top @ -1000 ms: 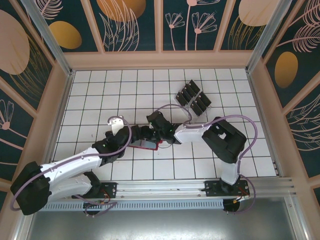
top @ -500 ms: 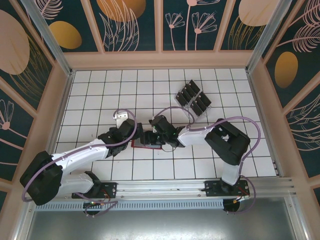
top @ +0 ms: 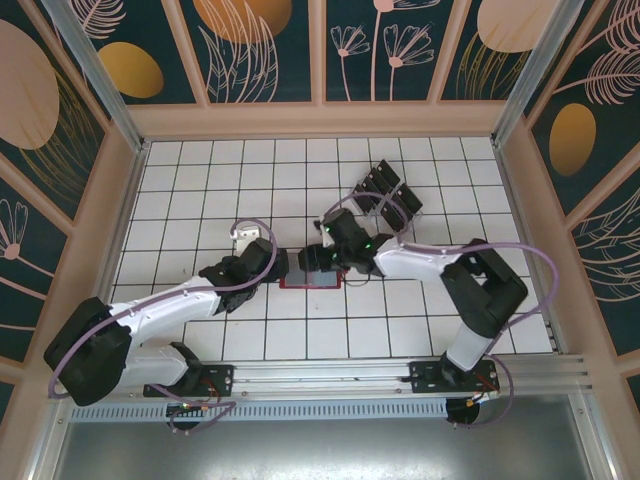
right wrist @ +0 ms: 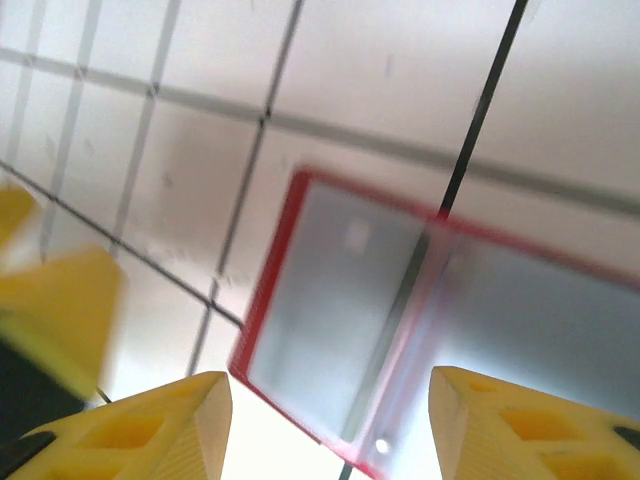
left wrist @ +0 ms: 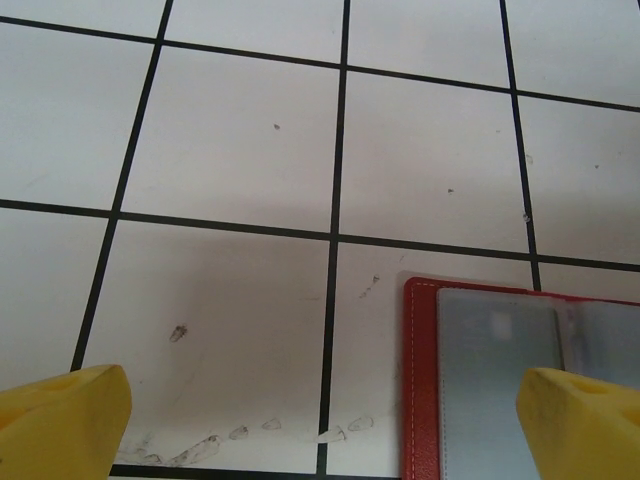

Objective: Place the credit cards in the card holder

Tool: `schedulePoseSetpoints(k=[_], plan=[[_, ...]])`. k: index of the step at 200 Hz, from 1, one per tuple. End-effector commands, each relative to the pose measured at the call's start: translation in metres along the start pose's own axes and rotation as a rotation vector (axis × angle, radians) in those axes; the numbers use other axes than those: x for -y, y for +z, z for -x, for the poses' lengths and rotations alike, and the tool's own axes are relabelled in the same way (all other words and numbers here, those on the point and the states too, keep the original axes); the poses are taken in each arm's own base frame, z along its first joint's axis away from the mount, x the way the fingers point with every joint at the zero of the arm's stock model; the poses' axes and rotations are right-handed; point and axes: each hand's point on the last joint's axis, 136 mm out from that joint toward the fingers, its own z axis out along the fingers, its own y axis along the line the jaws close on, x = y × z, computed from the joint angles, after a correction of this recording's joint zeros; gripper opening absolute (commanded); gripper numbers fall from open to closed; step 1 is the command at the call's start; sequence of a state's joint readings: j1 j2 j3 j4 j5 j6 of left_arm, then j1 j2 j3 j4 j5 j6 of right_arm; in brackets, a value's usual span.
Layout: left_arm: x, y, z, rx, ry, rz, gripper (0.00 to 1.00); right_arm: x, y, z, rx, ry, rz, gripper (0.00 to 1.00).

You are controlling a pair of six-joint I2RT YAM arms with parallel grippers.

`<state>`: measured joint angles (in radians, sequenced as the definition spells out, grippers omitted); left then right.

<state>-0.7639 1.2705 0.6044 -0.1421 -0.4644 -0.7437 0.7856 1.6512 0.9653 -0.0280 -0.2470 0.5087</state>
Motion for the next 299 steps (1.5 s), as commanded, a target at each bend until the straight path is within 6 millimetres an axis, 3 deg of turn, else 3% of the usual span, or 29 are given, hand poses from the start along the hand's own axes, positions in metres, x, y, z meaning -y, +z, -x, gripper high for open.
schedulePoseSetpoints(k=[1, 34, 61, 93, 119, 217, 299], plan=[[0.013, 0.001, 0.011, 0.012, 0.006, -0.033, 0.98, 0.021, -0.048, 0.058, 0.163, 0.007, -0.125, 0.55], [0.022, 0.005, 0.014, 0.008, 0.024, -0.050, 0.98, 0.089, -0.088, 0.098, 0.250, 0.021, -0.364, 0.54], [0.027, 0.008, 0.014, -0.002, 0.031, -0.057, 0.98, 0.138, -0.106, 0.115, 0.252, 0.028, -0.522, 0.52], [0.027, 0.011, 0.012, -0.010, 0.046, -0.053, 0.98, 0.172, -0.119, 0.123, 0.235, 0.024, -0.645, 0.48], [0.028, 0.013, 0.008, -0.022, 0.044, -0.058, 0.98, 0.191, -0.116, 0.117, 0.181, 0.016, -0.708, 0.45], [0.030, 0.018, 0.004, -0.035, 0.045, -0.059, 0.98, 0.216, -0.101, 0.098, 0.092, -0.017, -0.793, 0.42], [0.031, 0.018, 0.004, -0.036, 0.036, -0.059, 0.99, 0.204, -0.079, 0.090, 0.043, -0.054, -0.743, 0.37]])
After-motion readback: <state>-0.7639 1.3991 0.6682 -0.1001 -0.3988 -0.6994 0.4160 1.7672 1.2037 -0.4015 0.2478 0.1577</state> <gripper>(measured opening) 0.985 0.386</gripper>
